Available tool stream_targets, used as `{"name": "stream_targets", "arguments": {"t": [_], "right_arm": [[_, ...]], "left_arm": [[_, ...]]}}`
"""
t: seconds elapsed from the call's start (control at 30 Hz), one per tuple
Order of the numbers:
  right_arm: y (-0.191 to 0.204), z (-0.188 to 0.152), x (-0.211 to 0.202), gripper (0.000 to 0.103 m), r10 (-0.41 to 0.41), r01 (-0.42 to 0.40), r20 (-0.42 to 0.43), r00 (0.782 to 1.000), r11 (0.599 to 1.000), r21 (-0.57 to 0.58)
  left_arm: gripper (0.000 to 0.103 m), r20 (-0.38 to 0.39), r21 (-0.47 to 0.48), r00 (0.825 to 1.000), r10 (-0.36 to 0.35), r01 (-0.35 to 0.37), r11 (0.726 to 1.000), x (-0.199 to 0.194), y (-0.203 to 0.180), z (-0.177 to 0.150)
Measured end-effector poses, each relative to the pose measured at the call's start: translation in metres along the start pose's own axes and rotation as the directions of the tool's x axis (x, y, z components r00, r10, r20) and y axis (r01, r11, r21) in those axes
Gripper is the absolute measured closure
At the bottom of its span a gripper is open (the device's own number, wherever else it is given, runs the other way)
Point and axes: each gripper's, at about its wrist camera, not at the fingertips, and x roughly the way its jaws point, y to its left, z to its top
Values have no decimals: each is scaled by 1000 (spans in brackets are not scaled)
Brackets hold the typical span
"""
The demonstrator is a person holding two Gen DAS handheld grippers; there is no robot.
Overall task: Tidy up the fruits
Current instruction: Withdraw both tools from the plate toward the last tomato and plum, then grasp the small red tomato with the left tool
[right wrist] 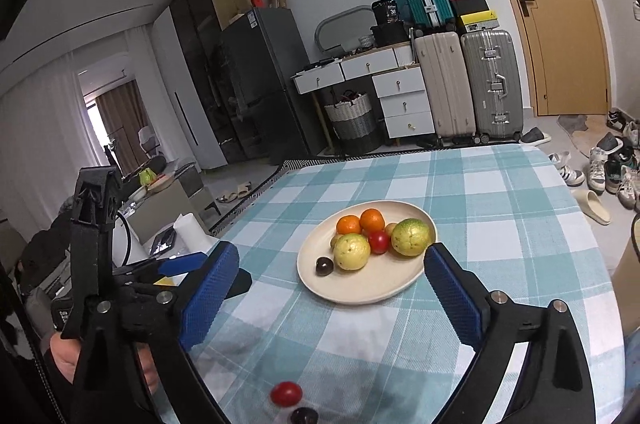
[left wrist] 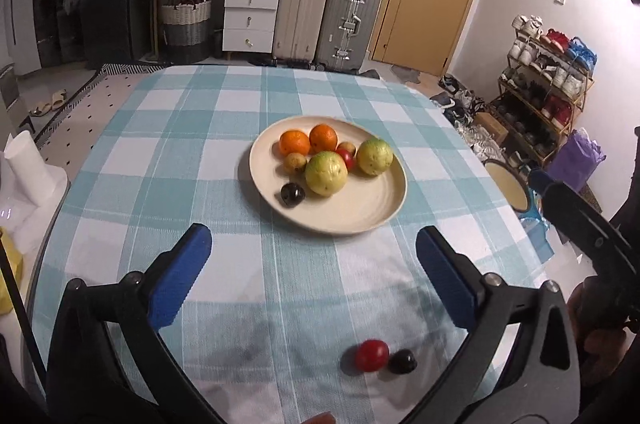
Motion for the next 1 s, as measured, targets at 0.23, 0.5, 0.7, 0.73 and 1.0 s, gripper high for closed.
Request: {"name": "stream_targets", "arguments": {"t": [0.23,0.5,0.7,0.73,1.0], "right_arm": [[0,-25,-11,2,-20,20,-17,1000,1000,17],[0,-51,-13,1,-7,9,-73,997,1000,21],[-3,-64,-8,1,-3,7,-110,994,999,44],[-2,-65,-8,1,0,5,-113,994,999,44],[-2,-65,-6,1,3,2,-117,993,999,47]], "left_arm": [[1,-59,-13,998,-32,31,999,8,-6,-32],[1,-133,-29,989,-66,63,998,24,0,-56],[1,-193,-10,977,-92,92,996,39,-6,-72],[2,-202,-14,974,-105,104,994,42,-7,-74],[20,-234,-15,961,-148,149,989,53,-11,-81]]}}
